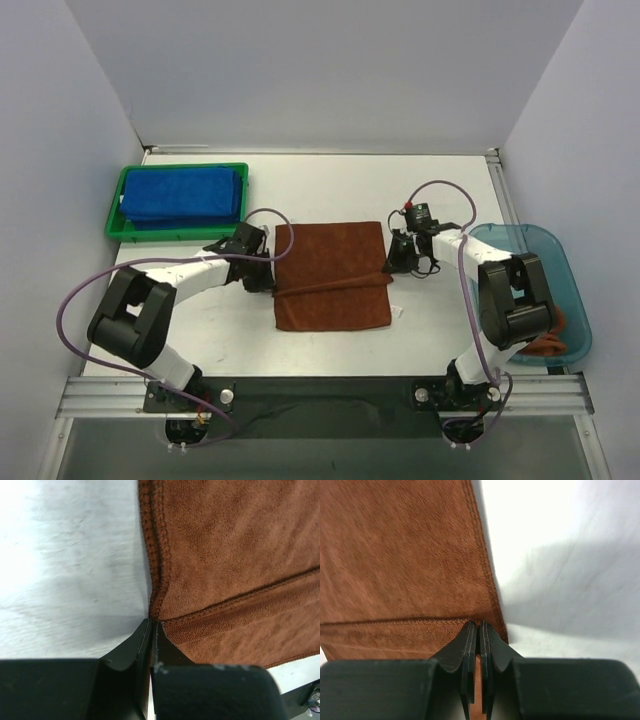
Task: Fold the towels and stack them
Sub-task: Fold the towel
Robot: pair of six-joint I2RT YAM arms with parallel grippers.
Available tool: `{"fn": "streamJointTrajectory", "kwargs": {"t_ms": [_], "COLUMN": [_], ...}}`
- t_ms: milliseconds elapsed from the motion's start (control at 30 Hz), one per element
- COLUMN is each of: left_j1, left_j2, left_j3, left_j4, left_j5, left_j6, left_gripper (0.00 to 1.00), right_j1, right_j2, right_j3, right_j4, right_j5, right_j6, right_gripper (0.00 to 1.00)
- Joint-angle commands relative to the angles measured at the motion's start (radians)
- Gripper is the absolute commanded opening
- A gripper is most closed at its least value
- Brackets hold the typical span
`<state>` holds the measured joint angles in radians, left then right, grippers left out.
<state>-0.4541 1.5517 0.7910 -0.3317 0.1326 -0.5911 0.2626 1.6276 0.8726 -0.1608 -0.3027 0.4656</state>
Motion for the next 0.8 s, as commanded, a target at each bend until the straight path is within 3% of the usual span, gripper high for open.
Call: {"fn": "streamJointTrajectory", "kwargs": {"t_ms": [0, 200, 500, 767], "left_j1": [-0.026, -0.029, -0.029, -0.037], "left_j2": [0.028, -0.044, -0.117, -0.26], "left_j3": [0.042, 0.039, 0.241, 0.186], "left_j4": [0.023, -0.001, -0.167, -0.213], "left_j5": [-0.011, -0.085, -0.182, -0.191], "left_j6": [-0.041, -0.016, 0.076, 0.07], "left_gripper": [0.0, 0.0, 0.0, 0.0], "right_j1": [-0.013, -0.014, -0.014, -0.003], "right_j2": [0.017, -0.067, -0.233, -0.354], "right_j3": [0.086, 0.085, 0.138, 0.059], "right_j4": [-0.068, -0.089, -0.147, -0.194], "right_j5": [0.08, 0.083, 0.116, 0.074], "right_j6": [-0.044, -0.059, -0.068, -0.044], "right_gripper": [0.0, 0.0, 0.0, 0.0]}}
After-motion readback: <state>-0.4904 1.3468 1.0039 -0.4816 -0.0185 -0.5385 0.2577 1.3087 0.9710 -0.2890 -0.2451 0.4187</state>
